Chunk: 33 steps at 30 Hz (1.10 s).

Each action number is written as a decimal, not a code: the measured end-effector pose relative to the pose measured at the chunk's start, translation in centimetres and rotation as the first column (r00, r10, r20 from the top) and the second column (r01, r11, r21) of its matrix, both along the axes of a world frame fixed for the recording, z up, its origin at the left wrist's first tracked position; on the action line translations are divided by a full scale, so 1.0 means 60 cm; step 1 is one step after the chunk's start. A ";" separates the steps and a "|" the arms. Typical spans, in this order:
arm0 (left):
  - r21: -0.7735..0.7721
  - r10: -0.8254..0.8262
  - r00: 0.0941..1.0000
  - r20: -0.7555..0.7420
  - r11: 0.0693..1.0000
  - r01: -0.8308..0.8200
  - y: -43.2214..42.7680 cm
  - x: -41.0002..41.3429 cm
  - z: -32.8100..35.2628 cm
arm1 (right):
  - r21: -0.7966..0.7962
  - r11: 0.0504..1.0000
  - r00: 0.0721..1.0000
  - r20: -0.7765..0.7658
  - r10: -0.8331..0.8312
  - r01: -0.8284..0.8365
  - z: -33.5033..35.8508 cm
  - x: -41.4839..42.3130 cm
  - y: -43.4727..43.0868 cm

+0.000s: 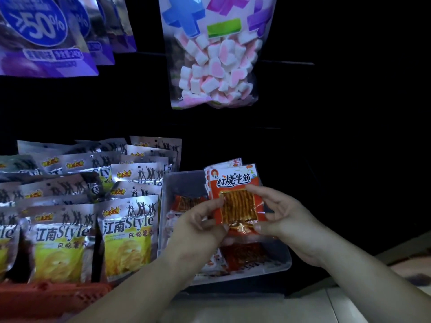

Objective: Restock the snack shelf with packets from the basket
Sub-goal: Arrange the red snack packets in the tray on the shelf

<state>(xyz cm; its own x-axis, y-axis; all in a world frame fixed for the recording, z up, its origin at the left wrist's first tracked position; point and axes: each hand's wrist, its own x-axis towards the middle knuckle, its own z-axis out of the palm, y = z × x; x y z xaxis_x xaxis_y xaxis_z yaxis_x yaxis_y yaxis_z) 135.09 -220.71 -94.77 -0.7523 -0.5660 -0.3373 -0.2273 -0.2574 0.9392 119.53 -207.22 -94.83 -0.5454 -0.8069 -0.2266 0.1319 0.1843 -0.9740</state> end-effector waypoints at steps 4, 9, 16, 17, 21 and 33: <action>0.049 -0.061 0.997 -0.043 0.997 0.063 -0.004 0.004 -0.013 | -0.009 0.999 0.999 -0.016 -0.043 0.043 -0.008 0.002 0.004; -0.097 -0.103 0.991 0.087 0.989 0.112 -0.005 0.003 -0.027 | 0.003 1.000 0.998 -0.061 0.006 -0.006 -0.007 0.007 0.006; -0.367 -0.003 0.999 -0.040 0.930 -0.012 0.012 -0.008 -0.007 | -0.013 0.990 0.990 -0.013 0.143 -0.143 -0.003 0.038 -0.011; -0.259 0.012 0.997 -0.080 0.965 -0.033 0.014 -0.010 -0.009 | -0.032 0.985 0.985 0.032 0.169 -0.168 0.002 0.041 -0.012; -0.102 0.072 0.990 -0.118 0.991 -0.084 0.005 -0.007 -0.011 | -0.006 0.991 0.985 -0.107 -0.133 0.133 -0.001 0.030 -0.016; -0.017 -0.055 0.997 -0.047 0.998 0.054 0.003 -0.001 -0.015 | -0.049 0.985 0.985 0.045 -0.166 0.168 0.007 0.008 -0.001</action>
